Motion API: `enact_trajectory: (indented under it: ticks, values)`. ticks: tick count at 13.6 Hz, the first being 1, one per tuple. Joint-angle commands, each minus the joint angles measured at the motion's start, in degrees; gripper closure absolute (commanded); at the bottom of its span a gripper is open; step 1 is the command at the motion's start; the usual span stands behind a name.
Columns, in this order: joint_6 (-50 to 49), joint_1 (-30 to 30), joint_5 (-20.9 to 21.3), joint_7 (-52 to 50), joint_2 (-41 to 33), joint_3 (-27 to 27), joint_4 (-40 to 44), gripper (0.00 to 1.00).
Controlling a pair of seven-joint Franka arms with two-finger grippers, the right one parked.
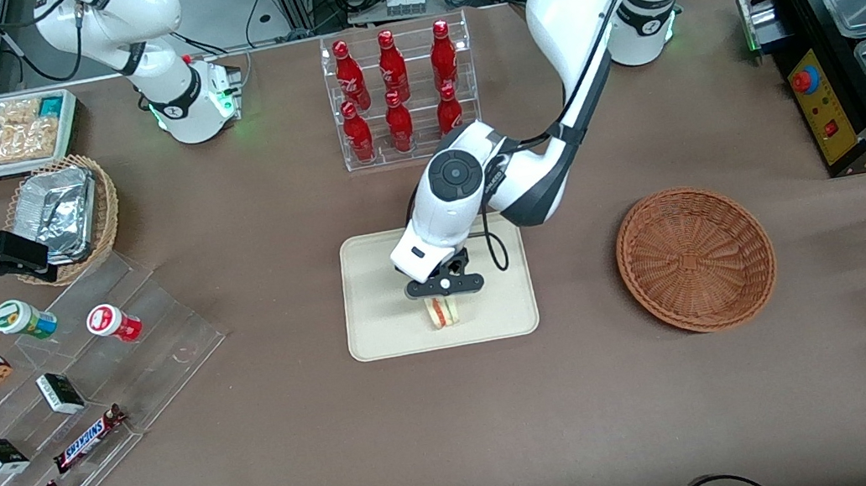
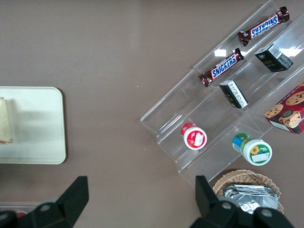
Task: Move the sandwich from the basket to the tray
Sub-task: 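Lower the sandwich onto the tray and open the left gripper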
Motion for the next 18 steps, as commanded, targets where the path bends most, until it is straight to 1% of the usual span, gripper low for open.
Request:
enact_trajectory:
  ticks: [1, 3, 4, 5, 7, 8, 9, 11, 13, 14, 16, 18]
  values:
    - [-0.02, -0.71, -1.20, 1.12, 1.52, -0.44, 1.63, 1.00]
    - [-0.11, -0.97, -1.20, 0.95, 1.70, -0.79, 1.63, 1.00]
    - [-0.11, -0.97, -1.20, 0.77, 1.79, -0.79, 1.63, 0.94]
    - [-0.11, -0.97, -1.20, 0.42, 1.88, -0.79, 1.72, 0.65]
    - [-0.11, -1.06, -1.20, 0.24, 1.88, -0.79, 1.72, 0.60]
    - [-0.11, -1.06, -1.20, 0.24, 1.88, -0.79, 1.72, 0.60]
    - [-0.11, -1.06, -1.20, 0.16, 1.88, -0.79, 1.72, 0.55]
    - [-0.46, -0.97, -1.29, 0.24, 1.53, -0.79, 1.89, 0.54]
    - [-0.73, -0.71, -1.55, 0.16, 0.74, -0.79, 1.98, 0.44]
    - [-1.25, -0.44, -1.64, 0.16, -0.13, -0.79, 1.98, 0.37]
    - [-3.18, -0.18, -1.73, -0.02, -2.68, -0.71, 1.98, 0.28]
    - [-5.99, 0.96, -3.57, -0.02, -5.75, -0.62, 1.98, 0.17]
